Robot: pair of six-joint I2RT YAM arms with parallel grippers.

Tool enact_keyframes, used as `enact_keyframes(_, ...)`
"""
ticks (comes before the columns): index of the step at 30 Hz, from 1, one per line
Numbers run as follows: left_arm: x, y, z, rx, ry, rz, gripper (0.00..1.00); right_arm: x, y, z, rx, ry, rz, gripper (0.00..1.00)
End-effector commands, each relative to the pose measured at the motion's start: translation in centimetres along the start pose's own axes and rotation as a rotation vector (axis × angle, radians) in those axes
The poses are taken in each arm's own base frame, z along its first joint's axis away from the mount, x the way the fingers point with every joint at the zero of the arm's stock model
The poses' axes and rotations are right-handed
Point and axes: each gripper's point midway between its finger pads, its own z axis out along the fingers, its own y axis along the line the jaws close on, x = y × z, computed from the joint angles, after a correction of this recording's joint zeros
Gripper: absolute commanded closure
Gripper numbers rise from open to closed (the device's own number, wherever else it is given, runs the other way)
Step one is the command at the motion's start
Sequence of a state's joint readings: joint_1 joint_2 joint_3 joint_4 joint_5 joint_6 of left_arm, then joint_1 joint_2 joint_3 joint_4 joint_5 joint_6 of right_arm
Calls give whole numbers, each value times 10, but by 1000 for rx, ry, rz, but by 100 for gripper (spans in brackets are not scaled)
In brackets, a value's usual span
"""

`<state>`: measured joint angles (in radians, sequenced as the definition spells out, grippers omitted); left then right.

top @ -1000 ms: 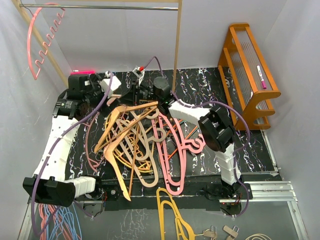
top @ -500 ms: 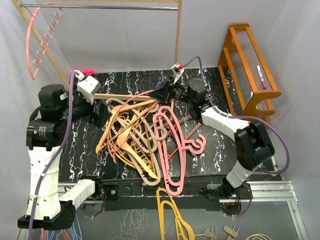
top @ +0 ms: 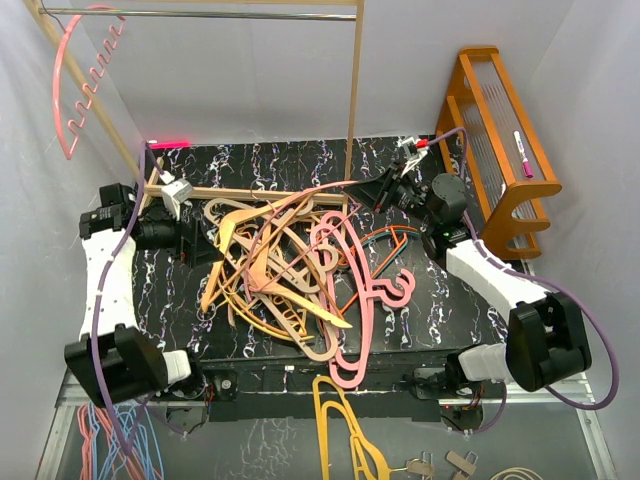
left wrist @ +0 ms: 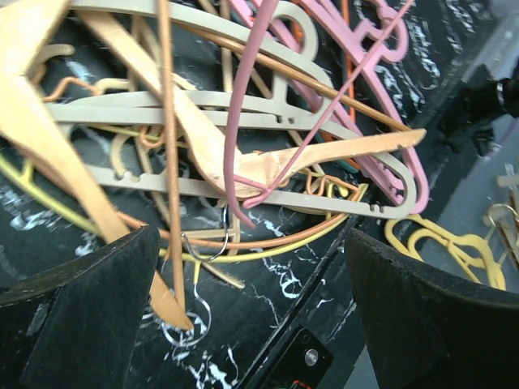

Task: Organize the hangers
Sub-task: Pick up the hanger at the center of the board.

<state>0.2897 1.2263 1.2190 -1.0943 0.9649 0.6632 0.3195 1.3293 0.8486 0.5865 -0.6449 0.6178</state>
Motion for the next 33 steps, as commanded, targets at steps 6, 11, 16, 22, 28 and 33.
enact_keyframes(6,-3,7,48,132,-40,155,4,-34,25,-7,-72,-126,-33,92)
enact_keyframes(11,7,18,77,180,-34,188,4,-40,29,-6,-88,-151,-21,92)
enact_keyframes(16,27,21,95,255,5,173,8,-45,27,-8,-78,-167,-23,92)
enact_keyframes(22,49,9,102,355,51,114,19,-54,24,-13,-71,-204,-7,92)
enact_keyframes(28,52,0,100,393,42,95,30,-60,20,-16,-67,-231,0,92)
enact_keyframes(33,39,-11,95,447,8,73,58,-57,18,-16,-69,-244,13,92)
